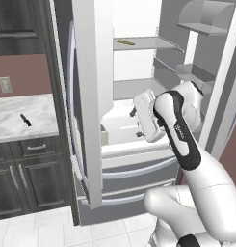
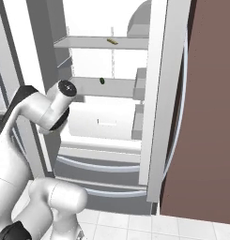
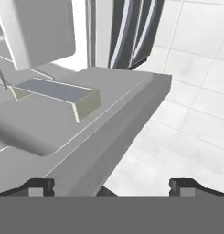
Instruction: Retrieve the butter from the fridge and place it on a plate on the dining table. Then retrieve the butter knife by the fridge and place it near the plate.
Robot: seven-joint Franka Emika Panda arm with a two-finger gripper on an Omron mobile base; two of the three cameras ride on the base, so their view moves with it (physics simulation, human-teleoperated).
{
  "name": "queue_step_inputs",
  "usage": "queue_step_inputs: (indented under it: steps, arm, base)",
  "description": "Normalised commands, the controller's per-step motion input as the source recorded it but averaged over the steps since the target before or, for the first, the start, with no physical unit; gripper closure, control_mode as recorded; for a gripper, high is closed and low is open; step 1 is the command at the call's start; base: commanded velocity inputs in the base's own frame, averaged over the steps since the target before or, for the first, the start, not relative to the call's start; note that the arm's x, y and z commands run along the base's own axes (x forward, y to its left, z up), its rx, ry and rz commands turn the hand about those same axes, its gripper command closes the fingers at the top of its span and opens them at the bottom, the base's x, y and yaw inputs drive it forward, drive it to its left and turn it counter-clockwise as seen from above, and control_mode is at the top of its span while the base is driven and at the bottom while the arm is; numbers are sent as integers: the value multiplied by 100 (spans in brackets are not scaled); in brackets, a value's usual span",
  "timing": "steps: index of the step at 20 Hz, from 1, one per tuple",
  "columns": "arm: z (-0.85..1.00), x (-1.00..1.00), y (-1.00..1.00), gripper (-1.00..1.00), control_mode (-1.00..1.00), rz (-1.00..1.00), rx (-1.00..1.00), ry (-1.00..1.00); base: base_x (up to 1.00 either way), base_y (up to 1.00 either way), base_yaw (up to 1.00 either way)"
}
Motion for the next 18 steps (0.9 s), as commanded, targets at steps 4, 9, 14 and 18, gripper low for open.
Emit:
queue_step_inputs:
  steps: [4, 9, 14, 18]
  arm:
    - [-3, 54, 9, -100, -100, 8, 10, -39]
    - [18, 26, 0, -100, -100, 8, 10, -3]
    - [17, 16, 29, -100, -100, 5, 1, 0]
    - [0, 32, 39, -100, -100, 6, 0, -4]
  base:
    - [0, 0, 0]
    - [0, 0, 0]
    - [0, 0, 0]
    - [0, 0, 0]
